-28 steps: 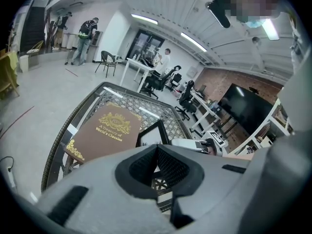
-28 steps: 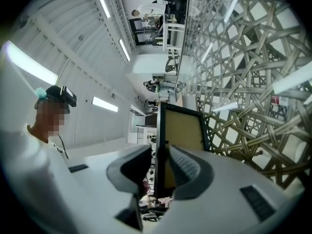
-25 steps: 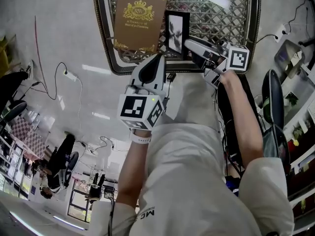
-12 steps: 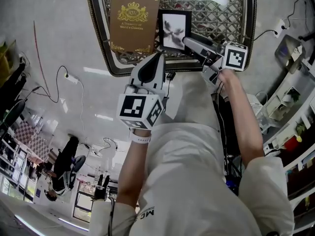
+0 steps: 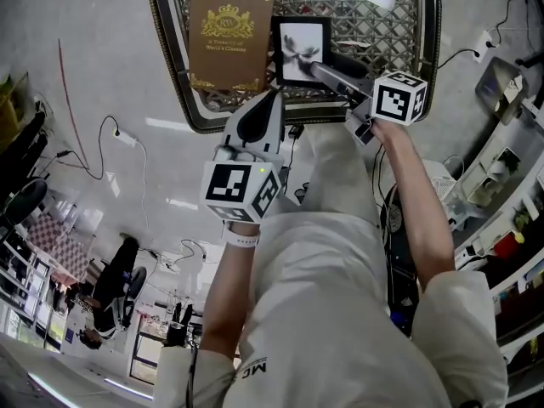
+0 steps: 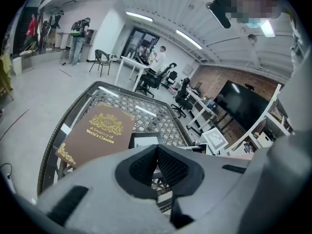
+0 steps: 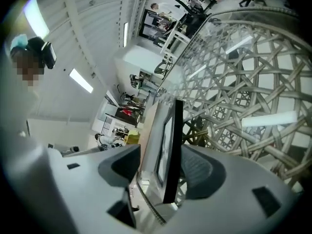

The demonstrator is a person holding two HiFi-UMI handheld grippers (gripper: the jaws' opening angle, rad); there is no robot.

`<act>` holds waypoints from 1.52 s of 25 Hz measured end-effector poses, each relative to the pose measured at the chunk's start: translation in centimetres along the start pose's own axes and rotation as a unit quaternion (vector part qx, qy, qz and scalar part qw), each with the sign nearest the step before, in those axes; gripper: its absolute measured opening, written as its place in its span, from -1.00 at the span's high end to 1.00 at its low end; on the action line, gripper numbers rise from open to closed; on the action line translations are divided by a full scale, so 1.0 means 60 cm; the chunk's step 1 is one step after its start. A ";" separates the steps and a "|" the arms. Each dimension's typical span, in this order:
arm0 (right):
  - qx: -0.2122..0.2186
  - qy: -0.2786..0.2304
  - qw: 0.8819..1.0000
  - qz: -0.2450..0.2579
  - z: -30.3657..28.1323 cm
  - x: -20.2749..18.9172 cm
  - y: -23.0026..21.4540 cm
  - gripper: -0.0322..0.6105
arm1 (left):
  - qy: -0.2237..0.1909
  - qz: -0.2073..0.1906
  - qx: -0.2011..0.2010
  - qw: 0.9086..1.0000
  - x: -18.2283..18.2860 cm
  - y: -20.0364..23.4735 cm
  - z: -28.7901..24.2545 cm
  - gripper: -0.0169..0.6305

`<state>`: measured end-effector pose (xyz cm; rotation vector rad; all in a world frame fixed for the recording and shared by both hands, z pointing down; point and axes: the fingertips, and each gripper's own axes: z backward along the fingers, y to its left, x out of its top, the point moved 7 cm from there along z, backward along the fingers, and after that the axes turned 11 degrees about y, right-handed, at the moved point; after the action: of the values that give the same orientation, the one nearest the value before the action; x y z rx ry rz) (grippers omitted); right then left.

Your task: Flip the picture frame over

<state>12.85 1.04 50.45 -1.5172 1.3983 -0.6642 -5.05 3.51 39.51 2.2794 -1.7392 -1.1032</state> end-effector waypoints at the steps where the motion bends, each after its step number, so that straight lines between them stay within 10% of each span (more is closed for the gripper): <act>1: -0.010 0.001 1.000 0.003 0.000 0.000 -0.002 0.16 | 0.000 -0.001 -0.001 1.000 0.000 0.000 -0.001 0.87; 18: -0.228 0.049 0.966 0.108 0.006 -0.007 -0.005 0.14 | 0.001 -0.014 -0.006 1.000 0.000 -0.002 -0.003 0.87; 38: -0.286 0.039 0.935 0.208 0.083 -0.011 0.123 0.45 | -0.040 -0.080 -0.008 0.996 0.069 -0.072 0.057 0.87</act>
<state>13.71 3.69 42.00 -1.5515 2.0146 -0.0439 -3.06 2.71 32.98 2.4332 -1.5918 -1.2478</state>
